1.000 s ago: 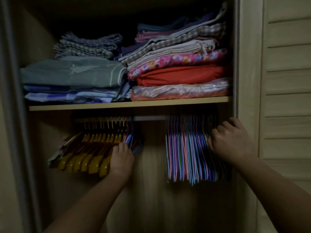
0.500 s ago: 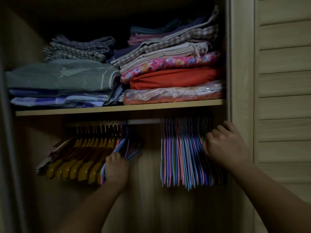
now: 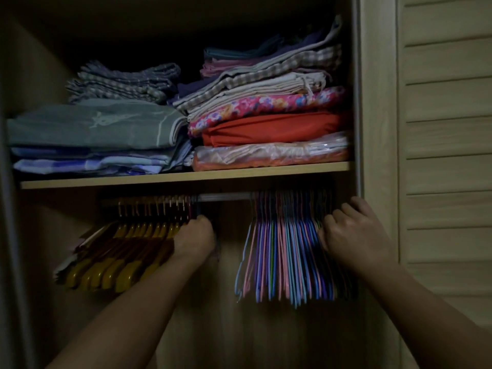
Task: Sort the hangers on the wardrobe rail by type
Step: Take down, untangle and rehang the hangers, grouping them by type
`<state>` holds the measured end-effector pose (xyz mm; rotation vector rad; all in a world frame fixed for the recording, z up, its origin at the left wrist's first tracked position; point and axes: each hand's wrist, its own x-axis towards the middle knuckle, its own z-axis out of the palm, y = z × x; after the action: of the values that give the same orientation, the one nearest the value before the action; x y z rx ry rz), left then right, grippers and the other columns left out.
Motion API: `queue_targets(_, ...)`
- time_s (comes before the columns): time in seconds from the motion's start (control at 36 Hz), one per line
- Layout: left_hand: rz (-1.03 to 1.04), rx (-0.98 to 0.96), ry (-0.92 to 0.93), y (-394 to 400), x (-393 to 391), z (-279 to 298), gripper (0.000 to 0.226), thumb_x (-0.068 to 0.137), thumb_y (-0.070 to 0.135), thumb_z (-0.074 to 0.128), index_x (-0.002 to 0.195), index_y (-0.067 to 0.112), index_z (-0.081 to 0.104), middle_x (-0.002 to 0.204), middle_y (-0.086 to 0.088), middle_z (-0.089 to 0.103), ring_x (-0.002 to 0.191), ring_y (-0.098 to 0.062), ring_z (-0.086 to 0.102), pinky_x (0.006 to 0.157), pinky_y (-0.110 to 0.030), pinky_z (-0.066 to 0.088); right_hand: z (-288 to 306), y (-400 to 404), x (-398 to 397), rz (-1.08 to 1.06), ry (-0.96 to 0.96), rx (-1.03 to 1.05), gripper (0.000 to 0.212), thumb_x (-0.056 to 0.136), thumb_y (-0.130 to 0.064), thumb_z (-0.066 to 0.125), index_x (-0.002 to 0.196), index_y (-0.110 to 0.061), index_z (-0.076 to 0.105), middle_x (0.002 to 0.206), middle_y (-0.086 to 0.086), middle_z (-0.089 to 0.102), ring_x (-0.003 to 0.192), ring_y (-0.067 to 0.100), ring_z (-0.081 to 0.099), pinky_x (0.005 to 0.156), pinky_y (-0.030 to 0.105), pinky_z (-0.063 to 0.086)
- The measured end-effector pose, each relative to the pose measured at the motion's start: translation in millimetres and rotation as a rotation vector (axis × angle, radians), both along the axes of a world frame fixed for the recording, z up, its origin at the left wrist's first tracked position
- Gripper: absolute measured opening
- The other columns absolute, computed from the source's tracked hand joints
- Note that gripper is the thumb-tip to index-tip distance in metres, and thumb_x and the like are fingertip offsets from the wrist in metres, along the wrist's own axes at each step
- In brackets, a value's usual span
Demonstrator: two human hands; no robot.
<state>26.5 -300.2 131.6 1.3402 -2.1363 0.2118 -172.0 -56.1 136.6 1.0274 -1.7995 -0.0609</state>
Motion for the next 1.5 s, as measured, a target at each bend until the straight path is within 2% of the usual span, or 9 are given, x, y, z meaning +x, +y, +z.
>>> queue_targets(0.28,-0.05,0.217,-0.124,17,44,-61,0.024,0.095,0.022,0.051,0.114,0.01,0.061,0.116,-0.015,0.065,0.104,-0.033,0.065,0.086,-0.038,0.055,-4,0,0,0.05,0.056,-0.065,0.034,0.091,-0.031,0.051,0.072,-0.008,0.068,0.075,0.016,0.07,0.075,0.031,0.063,0.098,0.047,0.037)
queue_targets(0.53,-0.126,0.423,-0.1,62,156,-44,0.01,0.09,0.016,0.061,0.092,0.012,0.07,0.082,-0.012,0.072,0.066,-0.024,0.068,0.05,-0.024,0.049,-2,1,9,-0.034,-0.004,-0.064,0.034,0.089,-0.031,0.049,0.069,-0.011,0.068,0.07,0.011,0.068,0.073,0.028,0.061,0.098,0.044,0.035)
queue_targets(0.67,-0.406,0.652,0.066,80,197,20,0.002,0.087,0.0,0.072,0.087,-0.001,0.071,0.06,-0.01,0.069,0.046,-0.011,0.065,0.037,-0.016,0.041,-1,-23,67,0.258,-0.65,0.065,0.033,0.099,-0.042,0.044,0.08,-0.023,0.063,0.079,0.002,0.066,0.069,0.016,0.059,0.066,0.029,0.044)
queue_targets(0.78,-0.515,0.693,0.168,88,210,54,0.012,0.082,0.0,0.074,0.092,-0.005,0.069,0.064,-0.021,0.069,0.043,-0.016,0.064,0.034,-0.017,0.041,-11,-27,119,0.565,-1.346,0.665,0.05,0.097,-0.059,0.042,0.139,-0.033,0.049,0.132,-0.015,0.052,0.123,0.009,0.051,0.105,0.033,0.042)
queue_targets(0.89,-0.567,0.703,0.283,80,226,64,0.036,0.06,0.022,0.081,0.089,0.003,0.071,0.059,-0.011,0.066,0.045,-0.016,0.064,0.036,-0.019,0.044,-34,-36,132,0.572,-1.483,0.968,0.045,0.097,-0.046,0.055,0.134,-0.019,0.055,0.129,0.01,0.061,0.116,0.022,0.061,0.103,0.045,0.049)
queue_targets(1.0,-0.478,0.618,0.605,49,233,47,0.028,0.074,0.021,0.078,0.096,0.007,0.069,0.079,-0.019,0.068,0.056,-0.019,0.066,0.044,-0.023,0.052,-31,-30,134,0.717,-1.649,0.764,0.025,0.106,-0.024,0.04,0.105,-0.007,0.059,0.091,0.011,0.069,0.083,0.023,0.07,0.065,0.034,0.058)
queue_targets(1.08,-0.254,0.425,0.764,33,221,27,0.044,0.09,0.024,0.072,0.127,0.006,0.056,0.124,-0.027,0.061,0.097,-0.033,0.067,0.085,-0.046,0.058,-15,-23,139,0.838,-1.676,0.511,0.029,0.108,-0.021,0.034,0.101,-0.003,0.055,0.087,0.02,0.071,0.076,0.03,0.073,0.051,0.03,0.055)
queue_targets(1.17,-0.137,0.292,0.561,58,207,12,0.064,0.092,0.044,0.067,0.146,0.019,0.043,0.145,-0.017,0.037,0.131,-0.036,0.045,0.112,-0.042,0.038,3,-17,144,0.893,-1.615,0.276,0.03,0.108,-0.02,0.033,0.103,0.002,0.054,0.078,0.024,0.068,0.061,0.03,0.068,0.046,0.03,0.052)
queue_targets(1.5,-0.572,0.467,-0.057,148,177,-54,0.079,0.08,0.067,0.06,0.149,0.043,0.031,0.144,0.015,0.024,0.134,-0.008,0.036,0.117,-0.029,0.031,71,-28,138,0.698,-1.633,-0.283,0.024,0.101,-0.002,0.032,0.097,0.0,0.056,0.057,0.023,0.061,0.038,0.024,0.06,0.035,0.023,0.045)
